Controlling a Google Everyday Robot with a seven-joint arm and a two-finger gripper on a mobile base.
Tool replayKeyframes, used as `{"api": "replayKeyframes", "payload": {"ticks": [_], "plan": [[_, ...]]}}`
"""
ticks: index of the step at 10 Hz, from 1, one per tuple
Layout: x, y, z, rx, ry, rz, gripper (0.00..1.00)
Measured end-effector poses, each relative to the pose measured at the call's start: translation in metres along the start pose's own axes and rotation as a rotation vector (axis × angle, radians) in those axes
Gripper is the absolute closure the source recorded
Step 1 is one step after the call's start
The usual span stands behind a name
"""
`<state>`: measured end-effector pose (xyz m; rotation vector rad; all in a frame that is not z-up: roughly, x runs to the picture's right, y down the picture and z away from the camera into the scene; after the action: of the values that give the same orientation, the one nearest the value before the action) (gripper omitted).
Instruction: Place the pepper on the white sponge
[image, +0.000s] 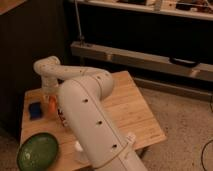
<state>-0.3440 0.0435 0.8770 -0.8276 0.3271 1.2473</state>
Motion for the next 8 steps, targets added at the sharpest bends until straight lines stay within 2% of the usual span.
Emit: {"api": "replayKeyframes", "payload": {"ticks": [2,4,6,8], "plan": [[-0.004,0.018,-0.03,-0.017,-0.011,-0.028,0.56],[-0.007,0.049,-0.045,-0.032,-0.012,-0.067,0.56],[-0.01,0.065,-0.04,-0.04,-0.008,-0.09,0.56],[-0.01,0.082,-0.015,-0.051,0.004,-0.12,0.56]]}}
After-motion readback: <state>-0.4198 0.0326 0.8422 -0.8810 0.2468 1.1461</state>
